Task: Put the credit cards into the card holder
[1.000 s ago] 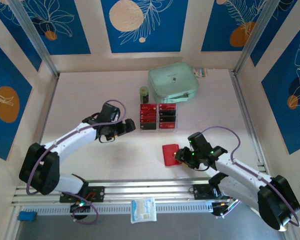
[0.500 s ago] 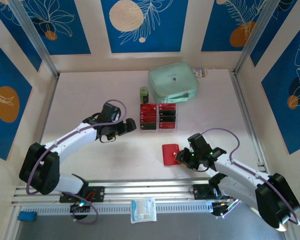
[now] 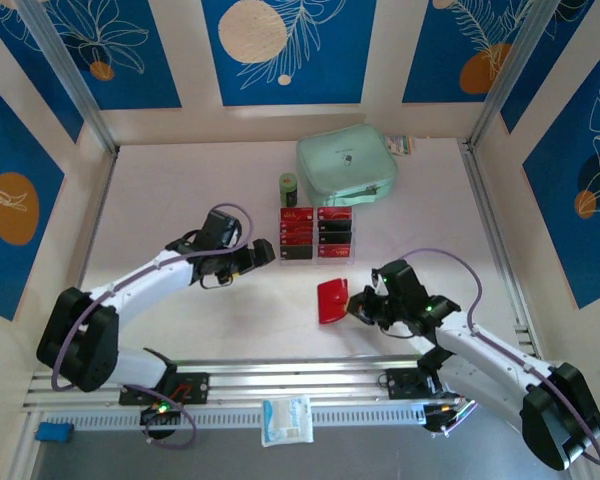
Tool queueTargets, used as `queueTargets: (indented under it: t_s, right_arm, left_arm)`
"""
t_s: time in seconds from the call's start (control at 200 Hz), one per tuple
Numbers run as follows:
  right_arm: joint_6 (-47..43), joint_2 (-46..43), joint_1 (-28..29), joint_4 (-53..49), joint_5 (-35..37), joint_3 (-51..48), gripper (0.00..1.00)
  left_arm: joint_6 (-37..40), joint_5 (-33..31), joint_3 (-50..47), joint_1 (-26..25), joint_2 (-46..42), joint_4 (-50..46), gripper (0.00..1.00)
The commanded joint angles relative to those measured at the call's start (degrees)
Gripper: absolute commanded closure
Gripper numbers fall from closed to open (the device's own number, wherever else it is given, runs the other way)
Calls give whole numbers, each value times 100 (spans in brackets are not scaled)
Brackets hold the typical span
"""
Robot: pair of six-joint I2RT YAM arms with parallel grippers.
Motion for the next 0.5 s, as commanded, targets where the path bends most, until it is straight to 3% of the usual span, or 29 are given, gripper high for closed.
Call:
queueTargets:
  t_s: [0.0,0.495]
  right_arm:
    - [19,-33,-16,354,-591,529,100]
    - [566,749,455,1598,-752,1573,100]
  left_arm:
    - [-535,521,-154,-59,-299,775,0]
    - [-1835,1016,-126,-439,-162,2777,0]
